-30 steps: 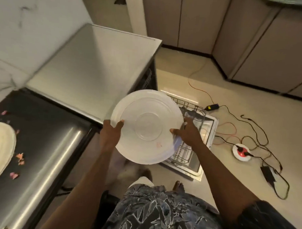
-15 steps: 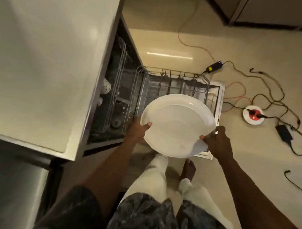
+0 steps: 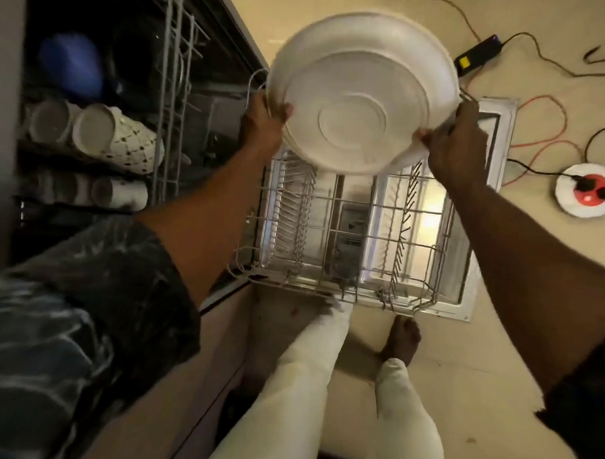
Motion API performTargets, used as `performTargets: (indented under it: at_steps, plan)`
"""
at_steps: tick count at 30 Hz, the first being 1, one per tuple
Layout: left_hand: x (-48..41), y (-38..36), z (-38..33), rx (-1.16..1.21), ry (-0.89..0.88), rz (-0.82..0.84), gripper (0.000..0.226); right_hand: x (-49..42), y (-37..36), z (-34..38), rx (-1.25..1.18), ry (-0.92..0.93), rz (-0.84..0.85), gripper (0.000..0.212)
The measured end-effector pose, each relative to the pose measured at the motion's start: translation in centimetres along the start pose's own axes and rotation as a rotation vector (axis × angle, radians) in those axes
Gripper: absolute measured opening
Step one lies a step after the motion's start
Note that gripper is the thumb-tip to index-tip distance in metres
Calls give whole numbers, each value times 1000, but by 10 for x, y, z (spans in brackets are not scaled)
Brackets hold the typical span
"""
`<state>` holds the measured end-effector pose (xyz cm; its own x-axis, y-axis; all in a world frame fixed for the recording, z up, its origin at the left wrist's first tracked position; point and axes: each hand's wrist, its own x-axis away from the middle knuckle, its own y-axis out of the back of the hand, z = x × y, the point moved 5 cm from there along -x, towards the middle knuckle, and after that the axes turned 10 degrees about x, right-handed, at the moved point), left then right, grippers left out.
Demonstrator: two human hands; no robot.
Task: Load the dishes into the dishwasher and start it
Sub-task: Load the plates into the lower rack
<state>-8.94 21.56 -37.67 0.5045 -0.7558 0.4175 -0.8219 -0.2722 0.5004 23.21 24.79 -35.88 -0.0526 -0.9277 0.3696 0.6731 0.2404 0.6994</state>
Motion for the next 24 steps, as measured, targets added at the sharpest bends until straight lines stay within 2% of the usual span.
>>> performTargets:
  at_steps: [3, 8, 14, 20, 24]
  plan:
    - [-34, -4, -10, 13, -61, -39, 52, -32, -8, 8, -19, 29, -36, 54]
    - [-64, -20, -6, 22, -127, -61, 45, -64, -22, 5, 10, 31, -57, 47]
    - [-77, -29, 22, 4, -85, -11, 48, -65, -39, -4, 33, 32, -22, 52]
    - [-83, -28, 37, 6, -68, 5, 47, -65, -53, -8, 41, 17, 6, 46]
    - [-89, -30, 45, -74, -14, 39, 49, -69, -60, -12, 66, 7, 14, 46]
